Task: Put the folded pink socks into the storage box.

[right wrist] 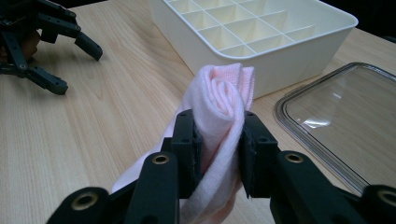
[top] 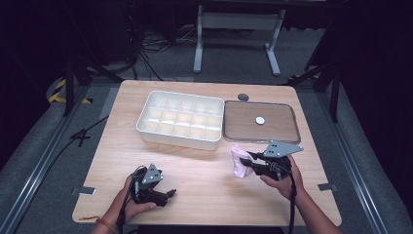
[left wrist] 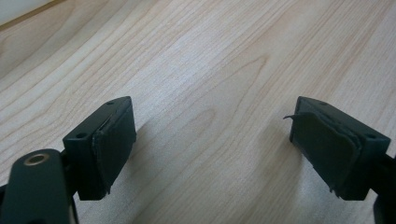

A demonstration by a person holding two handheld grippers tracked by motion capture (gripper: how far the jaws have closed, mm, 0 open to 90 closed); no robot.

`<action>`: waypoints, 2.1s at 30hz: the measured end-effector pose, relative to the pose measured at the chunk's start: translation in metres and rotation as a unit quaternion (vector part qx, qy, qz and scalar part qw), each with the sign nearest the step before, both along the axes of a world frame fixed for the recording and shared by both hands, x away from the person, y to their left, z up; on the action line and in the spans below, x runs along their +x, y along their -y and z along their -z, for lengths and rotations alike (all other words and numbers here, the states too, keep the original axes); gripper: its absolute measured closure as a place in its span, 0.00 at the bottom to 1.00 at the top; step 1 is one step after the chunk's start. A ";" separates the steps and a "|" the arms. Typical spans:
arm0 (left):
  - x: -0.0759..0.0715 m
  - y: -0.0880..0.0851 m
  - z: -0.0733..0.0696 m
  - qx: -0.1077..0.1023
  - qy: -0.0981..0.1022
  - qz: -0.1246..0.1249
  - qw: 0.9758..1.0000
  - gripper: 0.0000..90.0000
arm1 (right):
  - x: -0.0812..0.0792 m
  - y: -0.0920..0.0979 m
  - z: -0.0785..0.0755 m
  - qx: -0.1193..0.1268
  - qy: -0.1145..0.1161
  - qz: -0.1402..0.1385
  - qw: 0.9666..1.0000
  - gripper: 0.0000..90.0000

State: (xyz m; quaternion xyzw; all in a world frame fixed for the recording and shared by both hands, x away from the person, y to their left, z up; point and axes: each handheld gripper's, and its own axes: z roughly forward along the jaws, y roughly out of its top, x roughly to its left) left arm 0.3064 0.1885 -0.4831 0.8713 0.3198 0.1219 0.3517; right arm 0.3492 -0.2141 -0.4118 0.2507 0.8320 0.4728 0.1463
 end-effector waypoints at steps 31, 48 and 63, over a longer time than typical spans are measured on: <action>-0.002 0.000 0.000 0.000 0.000 -0.007 1.000 0.16 | 0.010 -0.001 -0.018 0.011 0.040 0.015 0.999 0.79; -0.002 0.000 0.000 0.000 0.000 -0.007 1.000 0.16 | 0.023 -0.006 -0.029 0.008 0.054 0.014 0.998 0.79; -0.002 0.000 0.000 0.000 0.000 -0.007 1.000 0.16 | 0.044 -0.019 -0.044 0.004 0.060 0.014 0.998 0.79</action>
